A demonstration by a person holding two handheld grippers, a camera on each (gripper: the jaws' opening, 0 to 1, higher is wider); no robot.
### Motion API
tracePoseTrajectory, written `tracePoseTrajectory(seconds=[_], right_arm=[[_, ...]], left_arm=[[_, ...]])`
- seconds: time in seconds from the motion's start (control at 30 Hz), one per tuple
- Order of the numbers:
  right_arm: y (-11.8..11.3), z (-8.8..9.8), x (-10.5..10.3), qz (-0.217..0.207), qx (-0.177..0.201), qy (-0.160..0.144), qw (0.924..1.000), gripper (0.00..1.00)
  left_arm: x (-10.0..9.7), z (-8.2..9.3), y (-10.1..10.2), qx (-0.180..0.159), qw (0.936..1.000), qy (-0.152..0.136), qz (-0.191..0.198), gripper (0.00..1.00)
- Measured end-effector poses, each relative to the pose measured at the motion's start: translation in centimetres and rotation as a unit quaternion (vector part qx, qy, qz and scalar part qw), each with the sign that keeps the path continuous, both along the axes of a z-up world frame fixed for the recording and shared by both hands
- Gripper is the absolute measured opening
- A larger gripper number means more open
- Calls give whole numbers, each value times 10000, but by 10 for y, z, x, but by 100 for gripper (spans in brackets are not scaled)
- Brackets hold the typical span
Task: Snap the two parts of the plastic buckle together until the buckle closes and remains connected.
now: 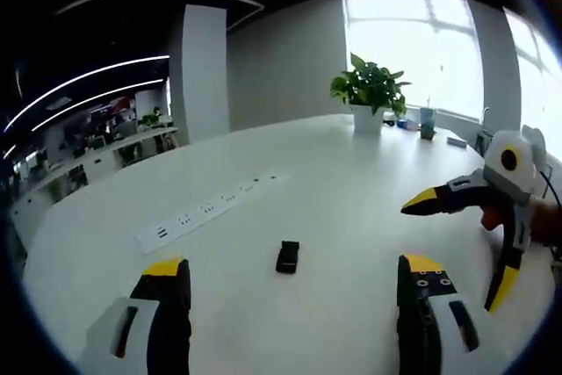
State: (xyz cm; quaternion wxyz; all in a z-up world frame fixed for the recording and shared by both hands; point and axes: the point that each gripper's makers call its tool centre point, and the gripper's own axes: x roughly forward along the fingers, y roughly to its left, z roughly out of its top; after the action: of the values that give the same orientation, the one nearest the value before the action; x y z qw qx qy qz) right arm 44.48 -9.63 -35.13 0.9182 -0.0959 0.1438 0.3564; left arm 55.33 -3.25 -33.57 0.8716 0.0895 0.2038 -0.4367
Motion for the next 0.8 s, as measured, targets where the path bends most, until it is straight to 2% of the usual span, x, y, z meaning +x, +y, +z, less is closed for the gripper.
tracePoseTrajectory(seconds=[0.27, 0.5, 0.8], right_arm=[[0, -1, 0, -24, -31, -9, 10000, 100], [0, -2, -1, -34, -80, -19, 10000, 100], [-4, -4, 3, -78, -118, -14, 9999, 99]], left_arm=[[-5, -1, 5, -12, 10000, 65, 55, 99], [-10, 6, 11, -63, 9999, -5, 115, 99], [-10, 10, 8, -81, 9999, -41, 98, 99]])
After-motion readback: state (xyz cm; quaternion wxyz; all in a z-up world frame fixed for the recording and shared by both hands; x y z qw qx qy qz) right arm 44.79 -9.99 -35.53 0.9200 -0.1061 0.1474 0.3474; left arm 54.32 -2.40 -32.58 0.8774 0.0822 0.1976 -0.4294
